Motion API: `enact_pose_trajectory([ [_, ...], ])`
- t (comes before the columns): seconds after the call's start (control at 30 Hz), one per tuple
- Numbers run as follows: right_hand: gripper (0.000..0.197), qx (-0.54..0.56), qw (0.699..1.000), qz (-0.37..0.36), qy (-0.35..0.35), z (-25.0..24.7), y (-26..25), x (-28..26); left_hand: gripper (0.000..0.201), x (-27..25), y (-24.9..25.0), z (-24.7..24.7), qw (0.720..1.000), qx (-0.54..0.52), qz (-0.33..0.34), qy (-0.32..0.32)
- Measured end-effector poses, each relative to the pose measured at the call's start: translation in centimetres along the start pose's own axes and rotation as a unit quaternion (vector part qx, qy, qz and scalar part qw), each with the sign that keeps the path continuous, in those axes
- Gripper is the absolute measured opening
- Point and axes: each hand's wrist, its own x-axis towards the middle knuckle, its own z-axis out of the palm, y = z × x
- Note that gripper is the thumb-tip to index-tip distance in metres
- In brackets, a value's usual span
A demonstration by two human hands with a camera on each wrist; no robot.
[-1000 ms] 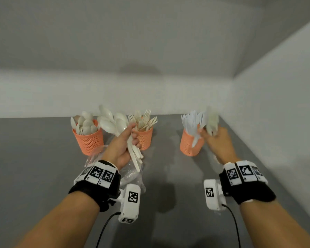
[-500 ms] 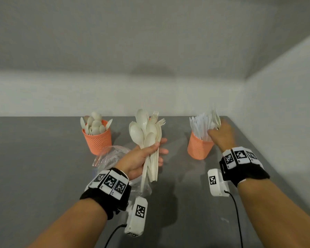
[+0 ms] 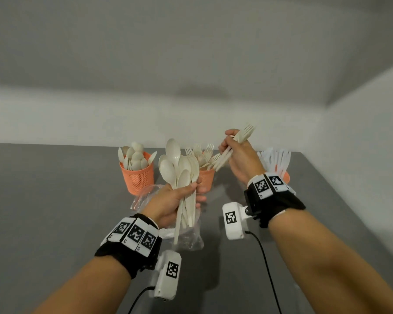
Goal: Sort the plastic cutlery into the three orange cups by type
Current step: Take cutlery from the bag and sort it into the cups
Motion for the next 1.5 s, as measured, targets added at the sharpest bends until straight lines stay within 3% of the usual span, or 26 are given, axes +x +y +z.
enact_pose_trajectory([
  [0.13, 0.02, -0.061, 0.998, -0.024, 0.001, 2.1, 0.6, 2.6, 0.016, -1.3, 1.6, -2.7, 0.999, -0.001, 0.03, 0.028],
  [0.3, 0.024, -0.187, 0.982, 0.019, 0.004, 3.0, 2.9, 5.2, 0.017, -2.4, 3.3, -5.5, 0.997, 0.006, 0.052, 0.05],
  [0.4, 0.04, -0.162, 0.985, -0.038, 0.039, 3.3, 3.1, 5.4, 0.018, -2.4, 4.0, -6.7, 0.997, 0.004, 0.053, 0.051],
  [0.47, 0.024, -0.21, 0.972, -0.088, 0.056, 3.6, 3.3, 5.4, 0.019, -2.2, 4.2, -7.1, 0.998, 0.006, 0.05, 0.046],
  [0.53, 0.009, -0.305, 0.946, -0.097, 0.055, 3.8, 4.0, 5.7, 0.02, -1.9, 4.4, -7.3, 0.998, 0.003, 0.046, 0.033],
  [0.6, 0.025, -0.436, 0.897, -0.066, 0.03, 3.6, 5.1, 6.1, 0.024, -1.4, 4.5, -7.4, 0.999, -0.002, 0.038, 0.018],
  [0.67, 0.038, -0.563, 0.826, -0.024, 0.004, 3.2, 5.6, 6.3, 0.024, -0.8, 4.7, -7.4, 1.0, -0.003, 0.03, 0.006],
  [0.7, 0.043, -0.597, 0.802, -0.009, -0.012, 3.1, 5.7, 6.5, 0.023, -0.6, 4.8, -7.5, 1.0, -0.001, 0.028, 0.002],
  [0.73, 0.044, -0.603, 0.797, -0.002, -0.027, 3.2, 5.5, 6.6, 0.022, -0.4, 4.8, -7.5, 1.0, 0.004, 0.026, -0.001],
  [0.8, 0.039, -0.567, 0.823, -0.031, -0.02, 3.4, 4.9, 6.8, 0.021, 0.0, 4.9, -7.6, 1.0, 0.011, 0.023, -0.006],
  [0.9, 0.024, -0.499, 0.857, -0.117, 0.054, 3.3, 4.5, 7.6, 0.02, 0.4, 4.9, -7.9, 1.0, 0.014, 0.023, -0.01],
  [1.0, 0.03, -0.577, 0.813, -0.077, 0.033, 2.1, 5.4, 7.9, 0.019, 0.8, 4.8, -8.0, 1.0, 0.016, 0.02, -0.003],
  [1.07, 0.028, -0.606, 0.789, -0.101, 0.033, 1.8, 5.8, 7.6, 0.019, 1.0, 4.8, -8.0, 1.0, 0.012, 0.017, -0.003],
  [1.13, 0.022, -0.555, 0.804, -0.203, 0.063, 3.0, 4.9, 6.6, 0.02, 1.2, 4.8, -8.0, 1.0, -0.002, 0.014, -0.001],
  [1.2, 0.014, -0.465, 0.845, -0.257, 0.056, 5.1, 3.4, 4.8, 0.019, 1.4, 4.8, -7.8, 1.0, -0.012, 0.016, 0.007],
  [1.23, 0.011, -0.425, 0.872, -0.24, 0.023, 6.3, 2.9, 3.8, 0.017, 1.5, 4.8, -7.7, 1.0, -0.013, 0.02, 0.014],
  [1.3, 0.019, -0.382, 0.912, -0.116, -0.095, 8.6, 2.6, 1.2, 0.014, 1.6, 4.9, -7.4, 0.999, -0.003, 0.033, 0.038],
  [1.37, 0.034, -0.356, 0.911, 0.022, -0.208, 10.2, 3.6, -1.0, 0.011, 1.8, 4.9, -6.6, 0.994, 0.057, 0.069, 0.061],
  [1.43, 0.04, -0.285, 0.926, 0.086, -0.234, 11.3, 4.8, -2.2, 0.013, 1.7, 4.9, -5.9, 0.965, 0.212, 0.125, 0.088],
  [1.5, 0.032, -0.224, 0.949, 0.102, -0.198, 11.8, 5.4, -2.3, 0.018, 1.5, 4.9, -5.5, 0.921, 0.337, 0.16, 0.115],
])
